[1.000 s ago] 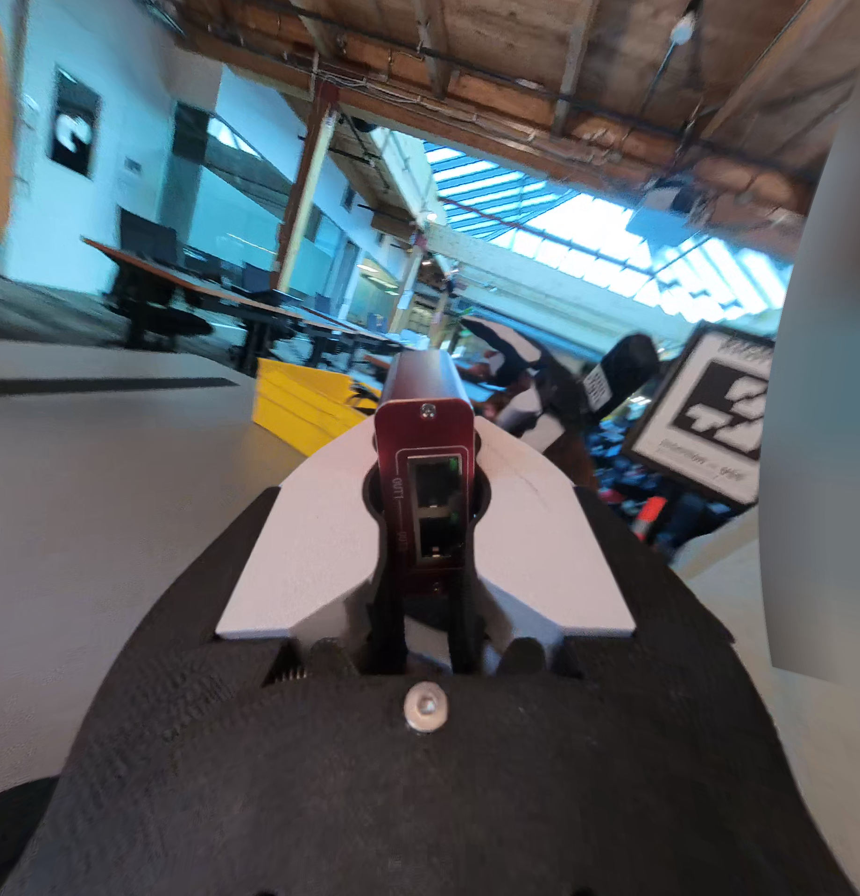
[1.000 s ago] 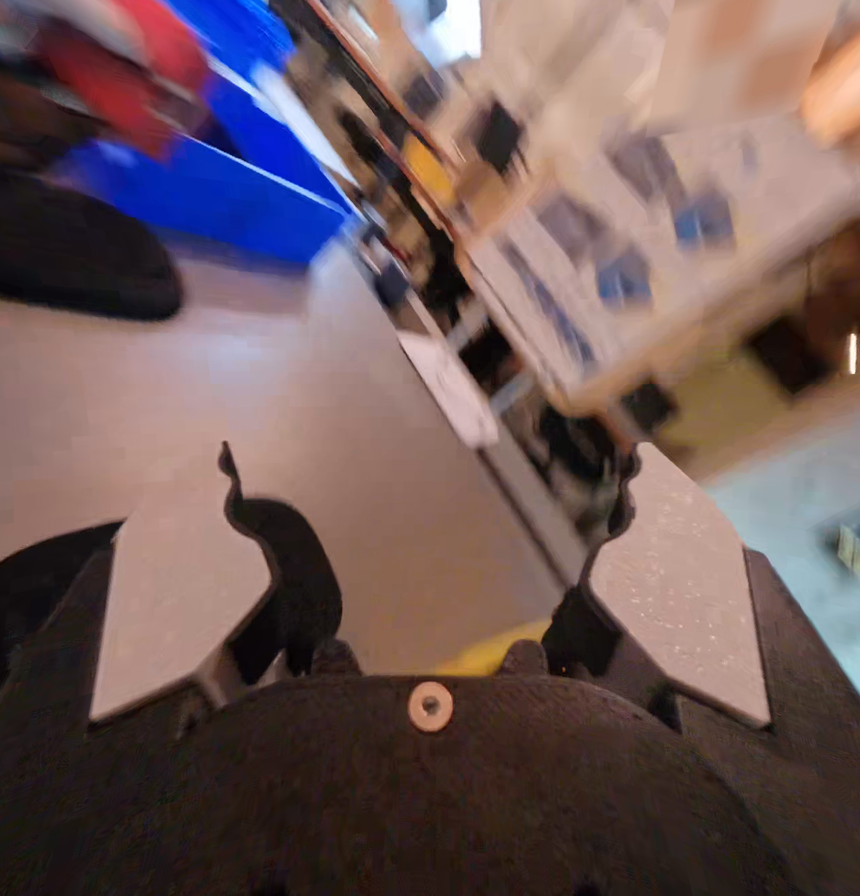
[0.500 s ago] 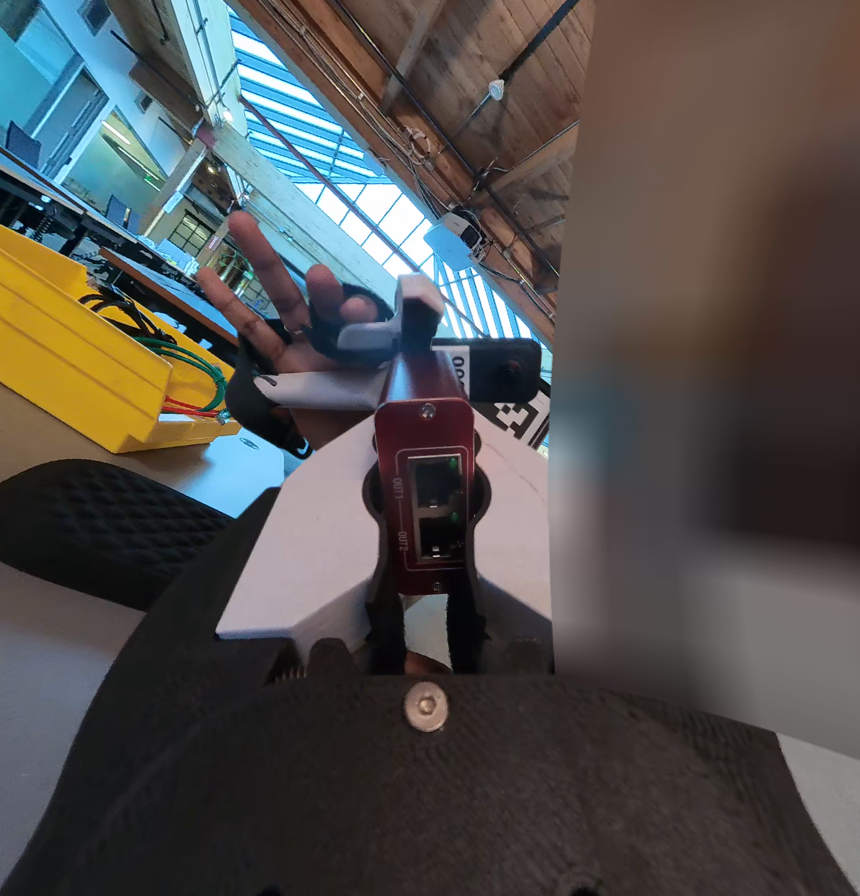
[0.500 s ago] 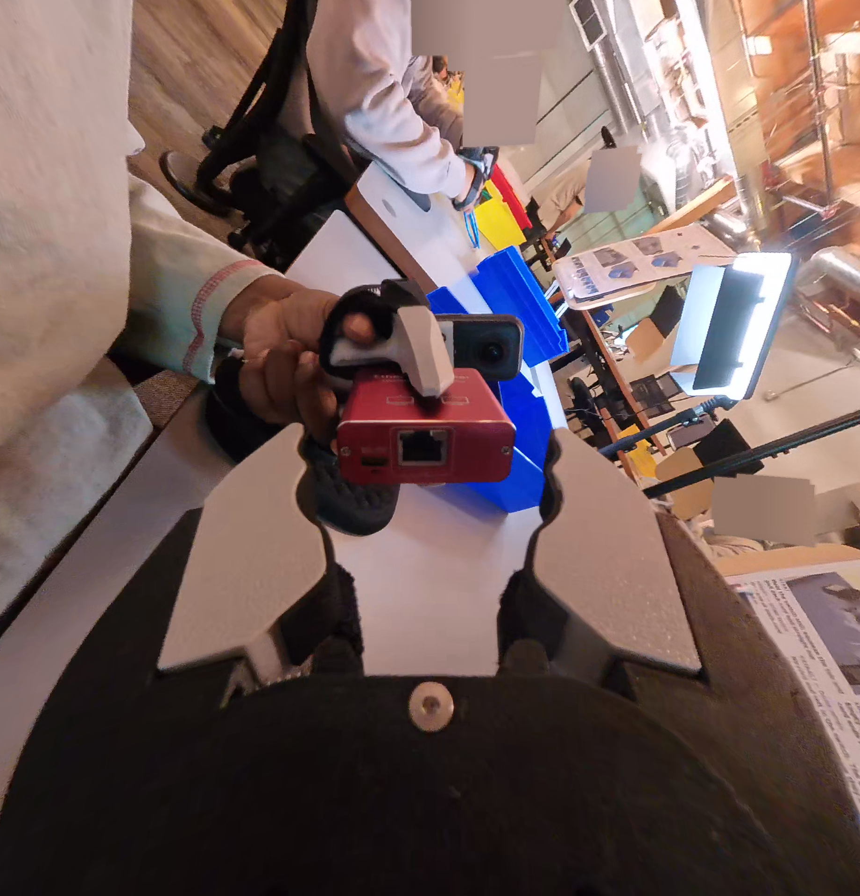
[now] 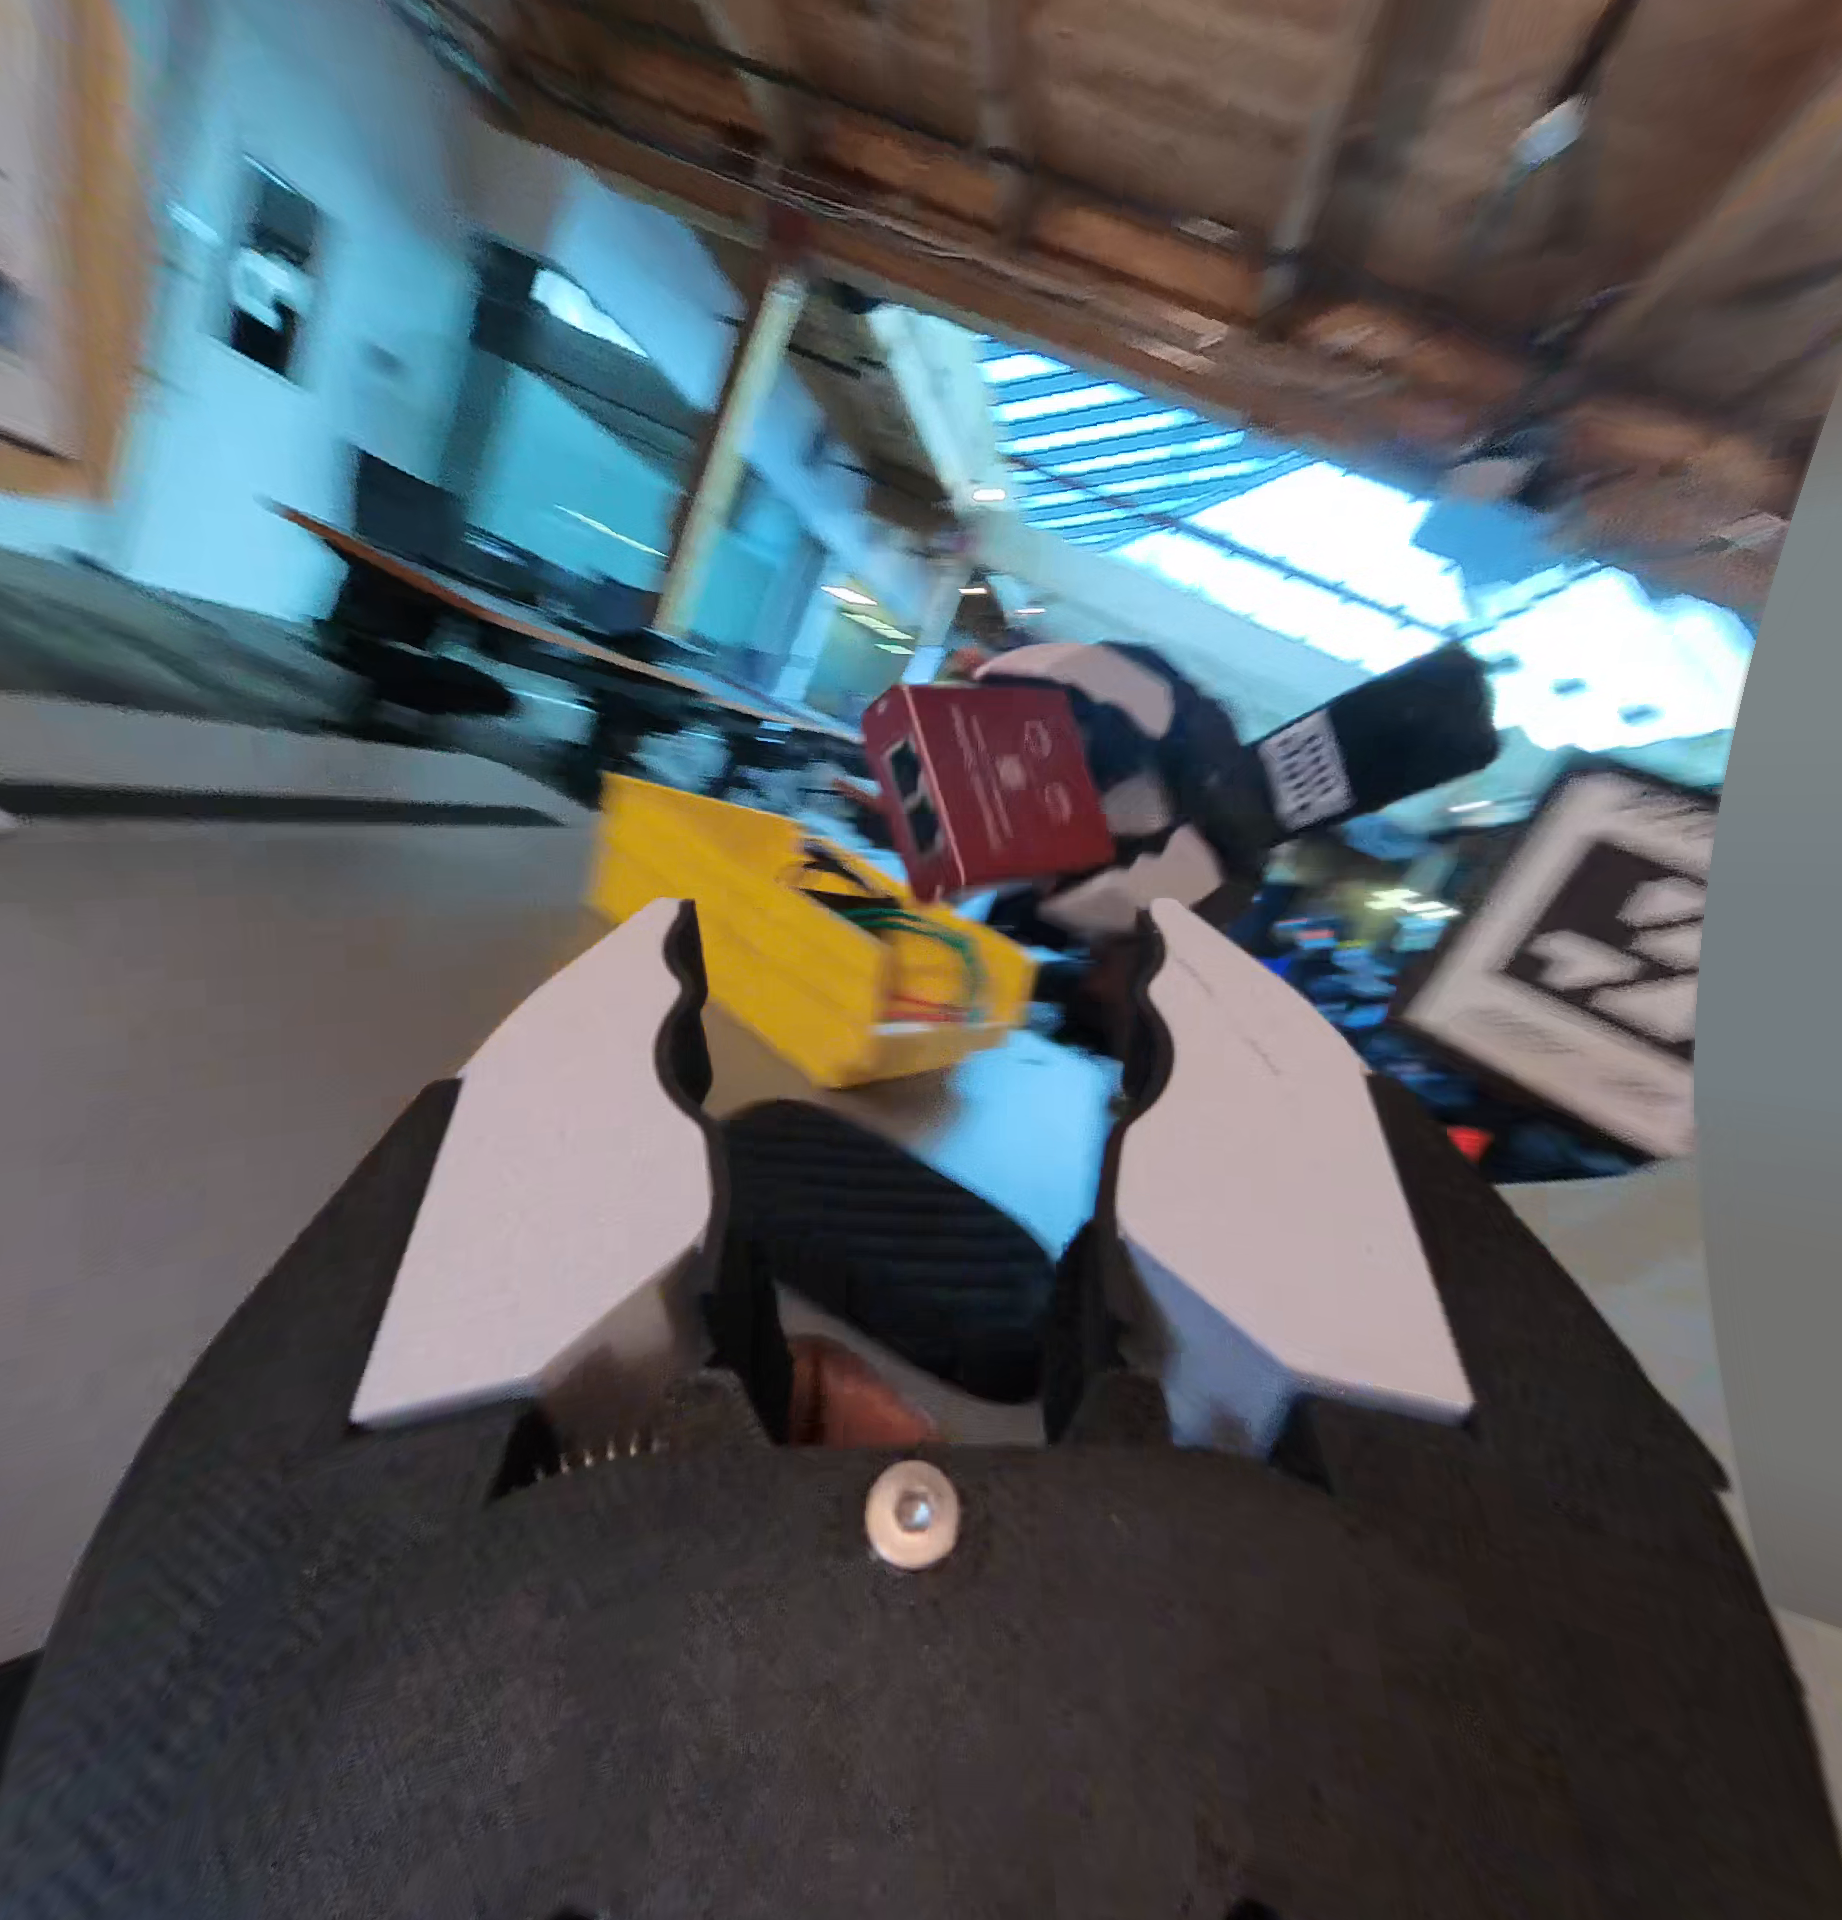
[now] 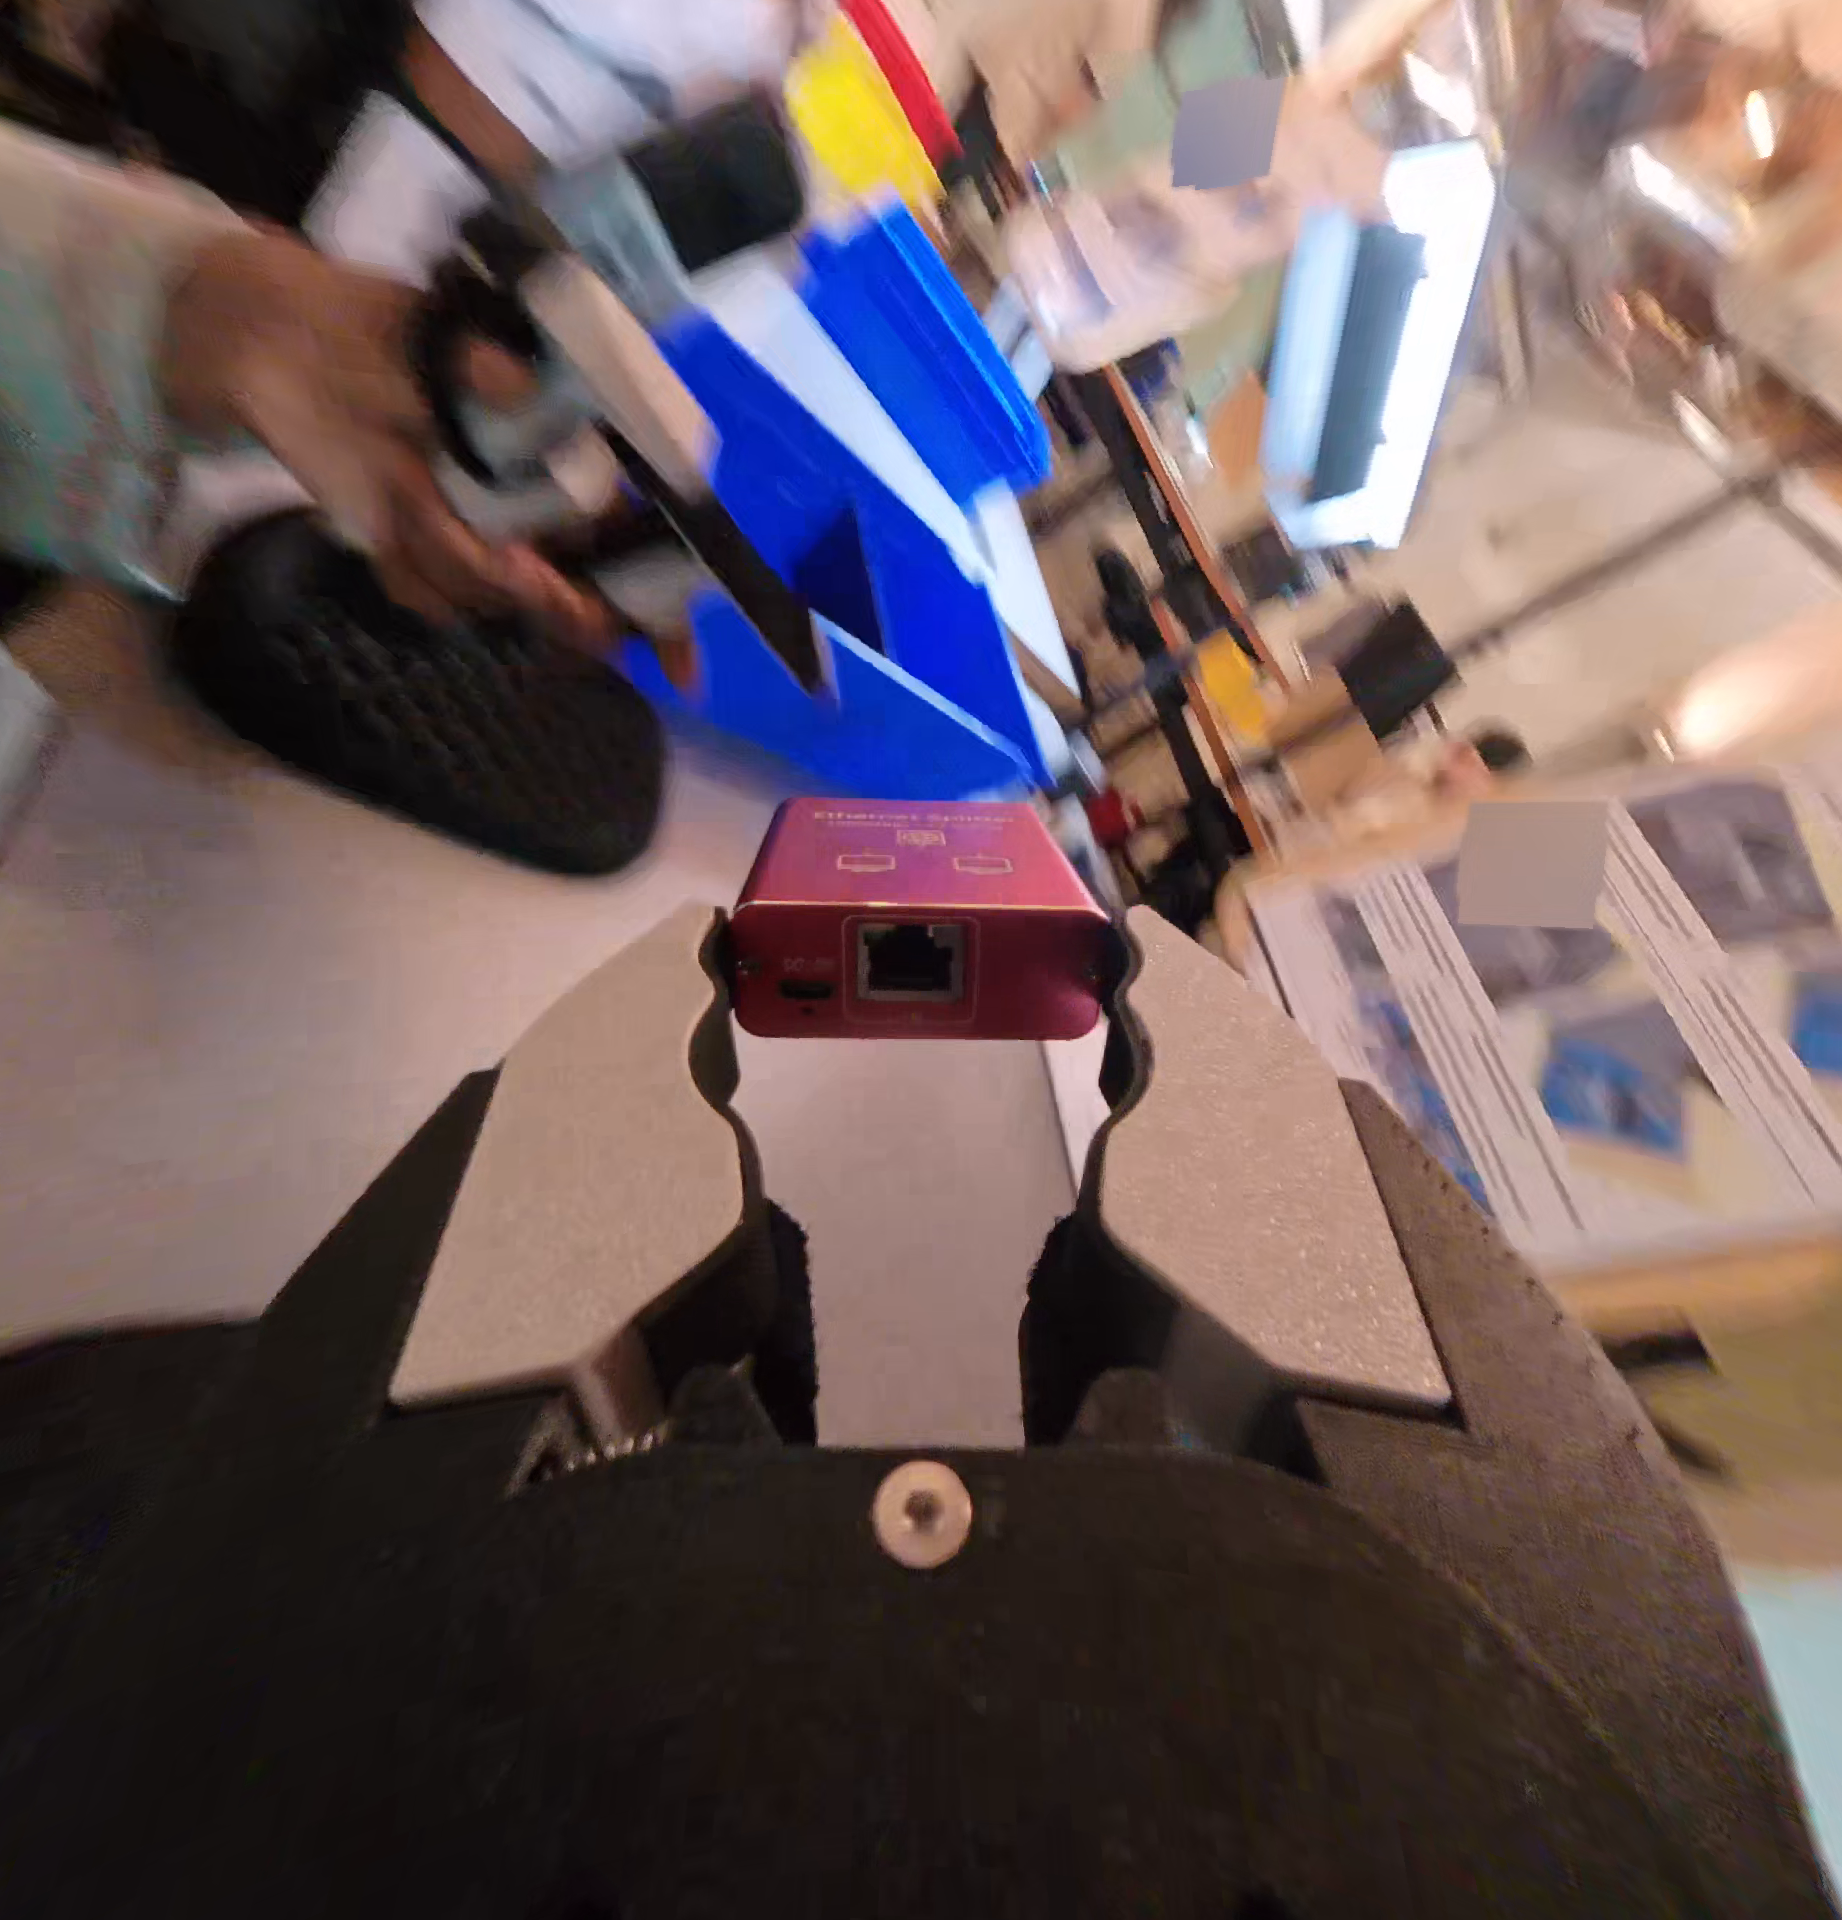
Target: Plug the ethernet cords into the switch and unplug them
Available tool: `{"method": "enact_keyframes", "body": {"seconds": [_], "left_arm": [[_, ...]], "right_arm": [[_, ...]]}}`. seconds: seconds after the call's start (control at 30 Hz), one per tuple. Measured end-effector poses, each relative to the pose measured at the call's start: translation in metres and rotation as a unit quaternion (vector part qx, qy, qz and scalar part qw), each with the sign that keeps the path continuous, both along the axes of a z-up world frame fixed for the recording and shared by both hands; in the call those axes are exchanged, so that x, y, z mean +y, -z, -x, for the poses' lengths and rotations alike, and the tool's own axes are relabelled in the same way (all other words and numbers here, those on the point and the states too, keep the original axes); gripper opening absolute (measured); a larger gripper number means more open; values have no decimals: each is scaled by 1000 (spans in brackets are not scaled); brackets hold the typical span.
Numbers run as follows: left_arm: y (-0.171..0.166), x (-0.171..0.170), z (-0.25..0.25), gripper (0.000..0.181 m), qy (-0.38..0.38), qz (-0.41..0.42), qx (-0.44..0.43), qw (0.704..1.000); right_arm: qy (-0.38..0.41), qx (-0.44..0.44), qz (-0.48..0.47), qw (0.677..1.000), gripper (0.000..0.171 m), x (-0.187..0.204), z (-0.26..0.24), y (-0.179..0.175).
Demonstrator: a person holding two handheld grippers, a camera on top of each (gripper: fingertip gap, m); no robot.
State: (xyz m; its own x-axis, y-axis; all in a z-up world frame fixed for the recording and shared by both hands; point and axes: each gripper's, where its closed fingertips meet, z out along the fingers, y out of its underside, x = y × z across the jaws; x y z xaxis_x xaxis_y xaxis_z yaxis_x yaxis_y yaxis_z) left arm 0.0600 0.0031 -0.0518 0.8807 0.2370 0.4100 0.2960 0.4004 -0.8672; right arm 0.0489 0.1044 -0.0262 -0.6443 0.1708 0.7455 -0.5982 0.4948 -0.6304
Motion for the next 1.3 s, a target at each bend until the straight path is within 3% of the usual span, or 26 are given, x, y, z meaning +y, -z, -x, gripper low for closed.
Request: {"method": "enact_keyframes", "body": {"seconds": [0.03, 0.1, 0.2, 0.37, 0.5, 0.67, 0.77, 0.97, 1.13, 1.23, 1.3], "left_arm": [[-1, -9, 5, 78, -39, 22, 23, 999], [-8, -25, 9, 77, -87, 40, 59, 994], [-20, -43, 9, 73, -116, 24, 77, 990], [-29, -57, 13, 68, -138, 2, 77, 987], [-26, -55, 16, 68, -140, 14, 75, 987], [-26, -55, 17, 68, -153, 34, 85, 984], [-26, -58, 18, 67, -166, 43, 94, 981], [-27, -65, 20, 67, -175, 40, 92, 979], [-28, -65, 19, 67, -177, 41, 94, 979], [-28, -67, 19, 67, -186, 49, 102, 976], [-28, -68, 20, 67, -192, 54, 105, 974]], "right_arm": [[55, -4, -6, 998, 69, 27, 20, -5], [167, -28, -16, 985, 69, 88, 63, -13], [336, -93, -47, 936, 69, 189, 125, -10], [482, -255, -134, 828, 69, 307, 199, 48], [513, -372, -163, 756, 69, 345, 225, 100], [523, -522, -125, 662, 69, 360, 228, 150], [540, -547, -132, 626, 69, 369, 225, 167], [538, -541, -115, 636, 70, 366, 228, 162], [562, -458, -97, 682, 123, 362, 239, 124], [557, -383, -30, 737, 142, 333, 236, 81], [524, -349, 24, 776, 146, 298, 213, 57]]}}
